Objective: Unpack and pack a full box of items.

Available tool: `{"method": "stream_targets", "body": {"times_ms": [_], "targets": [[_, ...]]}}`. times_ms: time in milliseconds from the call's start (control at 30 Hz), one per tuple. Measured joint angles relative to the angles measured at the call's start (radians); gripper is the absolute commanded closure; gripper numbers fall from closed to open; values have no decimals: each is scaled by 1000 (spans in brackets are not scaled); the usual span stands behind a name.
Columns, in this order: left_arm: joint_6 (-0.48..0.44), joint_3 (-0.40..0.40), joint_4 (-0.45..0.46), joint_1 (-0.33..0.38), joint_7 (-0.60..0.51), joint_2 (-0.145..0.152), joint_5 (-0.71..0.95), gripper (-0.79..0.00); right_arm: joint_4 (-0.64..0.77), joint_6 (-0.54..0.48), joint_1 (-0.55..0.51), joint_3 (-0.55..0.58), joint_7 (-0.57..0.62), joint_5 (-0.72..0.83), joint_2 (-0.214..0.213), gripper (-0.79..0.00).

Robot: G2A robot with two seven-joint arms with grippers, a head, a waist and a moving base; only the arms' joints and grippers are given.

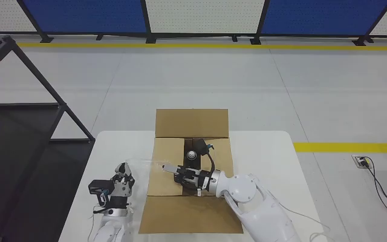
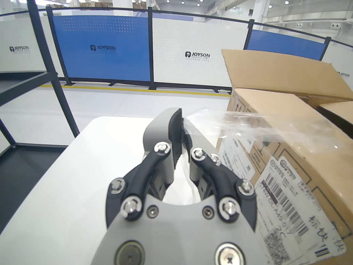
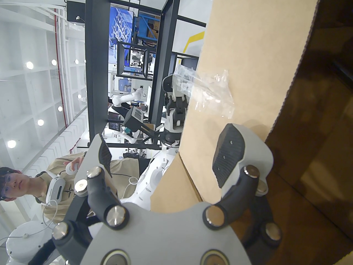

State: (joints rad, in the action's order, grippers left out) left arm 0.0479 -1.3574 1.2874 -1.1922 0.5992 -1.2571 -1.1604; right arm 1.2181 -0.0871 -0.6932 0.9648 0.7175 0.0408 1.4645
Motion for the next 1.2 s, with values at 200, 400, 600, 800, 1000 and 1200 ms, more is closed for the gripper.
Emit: {"method": "stream_targets", "body": {"times_ms": [200,400,600,800,1000,1200], "targets": [[12,-21,41,-33,18,-4,24,0,-2,2,1,-1,3,-1,1,-785],[17,-34,70,-60,43,-9,43,0,-5,0,4,-4,6,-2,2,-785],[17,-48,94,-82,72,-14,63,0,-6,-1,5,-6,7,-4,4,-785],[23,-64,105,-94,83,-18,78,0,1,1,1,-4,5,-9,3,-785],[21,-77,109,-101,93,-22,88,0,8,3,-2,-4,6,-13,3,-785],[8,-90,121,-112,110,-27,108,0,12,8,-3,-4,7,-17,4,-785]]}}
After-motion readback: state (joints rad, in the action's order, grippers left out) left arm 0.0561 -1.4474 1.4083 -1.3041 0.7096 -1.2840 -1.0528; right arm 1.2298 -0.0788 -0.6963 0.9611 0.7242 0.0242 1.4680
